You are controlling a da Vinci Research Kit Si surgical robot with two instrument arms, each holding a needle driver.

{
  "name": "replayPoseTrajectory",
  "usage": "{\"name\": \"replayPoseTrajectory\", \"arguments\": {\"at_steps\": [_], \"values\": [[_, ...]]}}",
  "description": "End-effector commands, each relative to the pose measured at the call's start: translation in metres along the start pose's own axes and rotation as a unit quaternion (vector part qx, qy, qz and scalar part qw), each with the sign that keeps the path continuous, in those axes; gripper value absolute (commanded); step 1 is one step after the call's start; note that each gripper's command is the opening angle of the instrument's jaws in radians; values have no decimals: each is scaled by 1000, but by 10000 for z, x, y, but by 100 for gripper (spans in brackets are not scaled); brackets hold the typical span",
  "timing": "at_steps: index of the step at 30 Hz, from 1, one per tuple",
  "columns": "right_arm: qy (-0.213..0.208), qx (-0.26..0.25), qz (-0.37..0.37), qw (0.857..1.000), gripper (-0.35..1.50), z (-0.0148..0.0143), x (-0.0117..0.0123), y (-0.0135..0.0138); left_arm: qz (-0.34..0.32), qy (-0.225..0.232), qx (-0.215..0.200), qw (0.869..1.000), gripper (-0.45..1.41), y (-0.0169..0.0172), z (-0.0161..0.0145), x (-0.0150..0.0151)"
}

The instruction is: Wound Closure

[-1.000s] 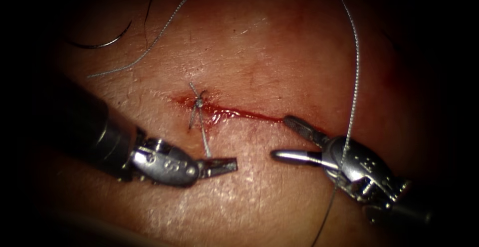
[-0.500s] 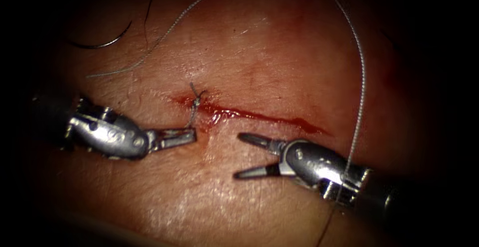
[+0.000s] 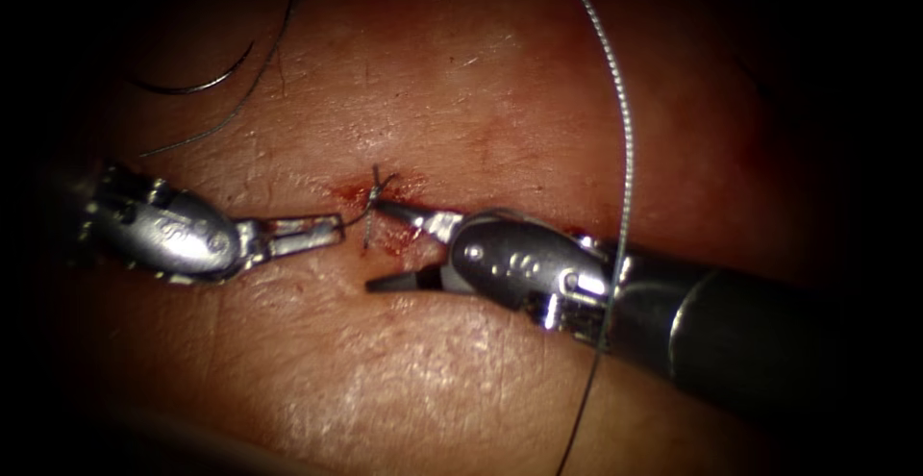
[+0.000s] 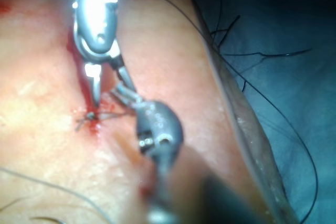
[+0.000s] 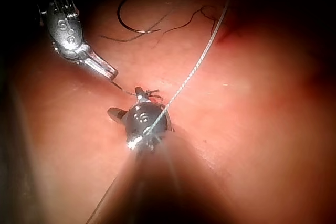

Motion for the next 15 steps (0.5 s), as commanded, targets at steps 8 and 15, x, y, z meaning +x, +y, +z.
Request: {"name": "replayPoseTrajectory", "arguments": {"at_steps": [8, 15], "values": [[0, 1, -2, 1000, 148, 46, 0, 2, -5, 3, -1, 1000, -45, 8, 3, -7], [8, 2, -4, 1000, 148, 62, 6, 9, -7, 4, -1, 1000, -45, 6, 4, -8]]}}
